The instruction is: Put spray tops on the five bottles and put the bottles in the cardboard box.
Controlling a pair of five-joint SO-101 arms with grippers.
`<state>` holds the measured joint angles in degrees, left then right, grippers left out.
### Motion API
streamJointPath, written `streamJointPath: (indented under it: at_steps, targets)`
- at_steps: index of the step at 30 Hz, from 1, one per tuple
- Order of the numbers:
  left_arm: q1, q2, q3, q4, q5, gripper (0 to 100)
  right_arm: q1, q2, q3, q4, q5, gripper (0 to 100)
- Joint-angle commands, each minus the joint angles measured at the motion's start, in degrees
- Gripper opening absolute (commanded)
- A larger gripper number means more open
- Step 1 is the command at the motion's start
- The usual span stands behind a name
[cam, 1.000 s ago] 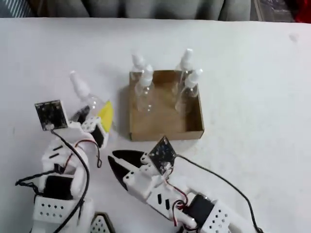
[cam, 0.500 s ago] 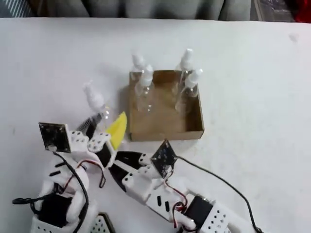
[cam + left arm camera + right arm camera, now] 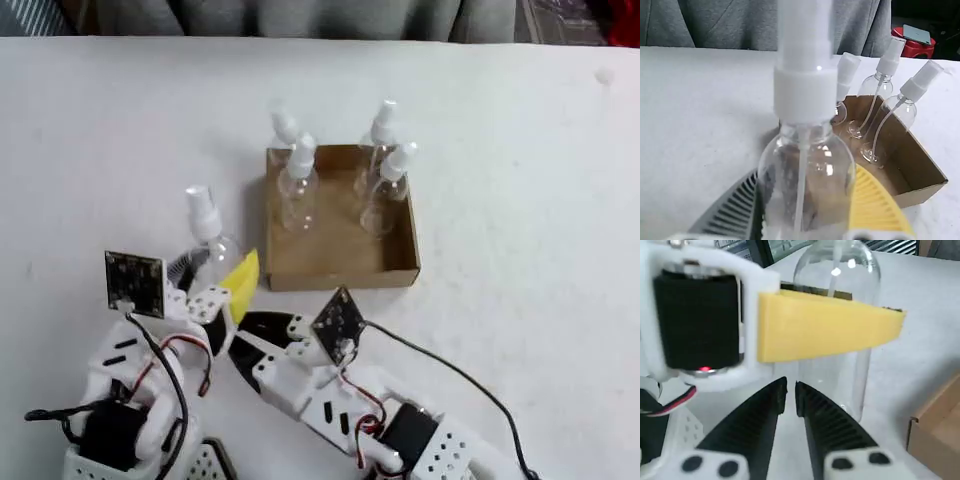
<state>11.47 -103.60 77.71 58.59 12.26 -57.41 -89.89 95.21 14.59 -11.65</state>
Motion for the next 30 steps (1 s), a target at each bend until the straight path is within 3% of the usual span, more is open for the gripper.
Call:
streamJointPath:
  at_steps: [1, 10, 30]
  targets:
    - [1.01, -0.84, -4.31, 1.05, -0.62, 2, 3.82, -0.04, -0.7, -1.19, 0.18, 2.3]
    - [6.81, -0.84, -3.87, 0.0, 2.11, 2, 5.93, 0.04, -0.62, -3.03, 0.18, 2.1]
    - [7.08, -0.84, -2.73, -1.67, 2.29, 2, 5.93, 0.04, -0.88, -4.26, 0.26, 2.0]
